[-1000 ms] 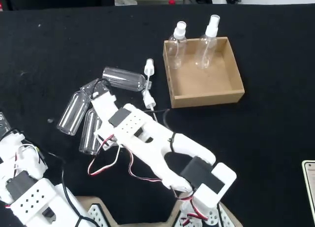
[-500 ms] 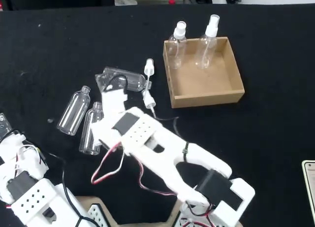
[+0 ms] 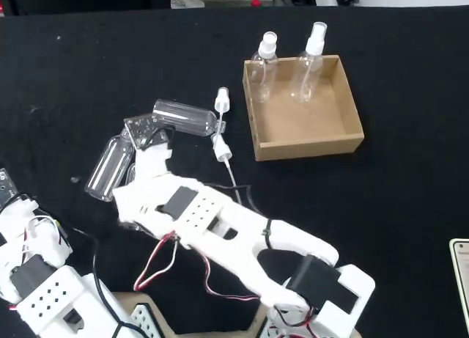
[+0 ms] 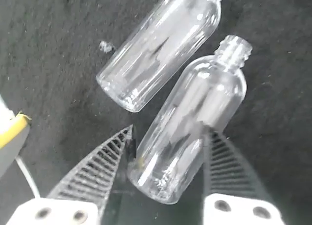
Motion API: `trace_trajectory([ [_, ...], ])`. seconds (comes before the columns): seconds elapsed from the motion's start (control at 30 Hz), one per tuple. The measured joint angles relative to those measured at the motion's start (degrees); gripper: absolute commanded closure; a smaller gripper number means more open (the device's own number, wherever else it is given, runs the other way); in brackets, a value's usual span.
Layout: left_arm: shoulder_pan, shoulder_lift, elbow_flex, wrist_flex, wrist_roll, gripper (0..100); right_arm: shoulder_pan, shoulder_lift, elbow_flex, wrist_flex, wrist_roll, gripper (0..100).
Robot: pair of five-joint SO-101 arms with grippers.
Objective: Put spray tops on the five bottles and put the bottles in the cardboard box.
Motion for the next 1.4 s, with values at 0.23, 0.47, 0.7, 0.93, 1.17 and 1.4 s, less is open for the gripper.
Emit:
trace_trajectory([
  [0.23, 0.0, 0.0, 0.0, 0.0, 0.0, 92, -0.7, 2.02, -0.09, 0.0, 0.0, 66.1],
  [0.47, 0.0, 0.0, 0.0, 0.0, 0.0, 92, -0.35, 9.14, -1.32, -2.64, 0.0, 66.2],
  [0.7, 0.0, 0.0, 0.0, 0.0, 0.0, 92, -0.18, 12.48, -2.99, -3.08, 0.0, 77.5],
  [0.93, 0.0, 0.0, 0.0, 0.0, 0.0, 92, 5.27, 10.73, -4.48, 6.33, 0.0, 94.9],
  [1.17, 0.0, 0.0, 0.0, 0.0, 0.0, 92, 12.57, 4.92, -4.57, 17.14, 7.56, 95.0],
  [1.4, 4.13, 0.0, 2.9, -0.35, 0.09, 93, 14.95, -5.71, -6.42, 32.18, 32.88, 94.9],
])
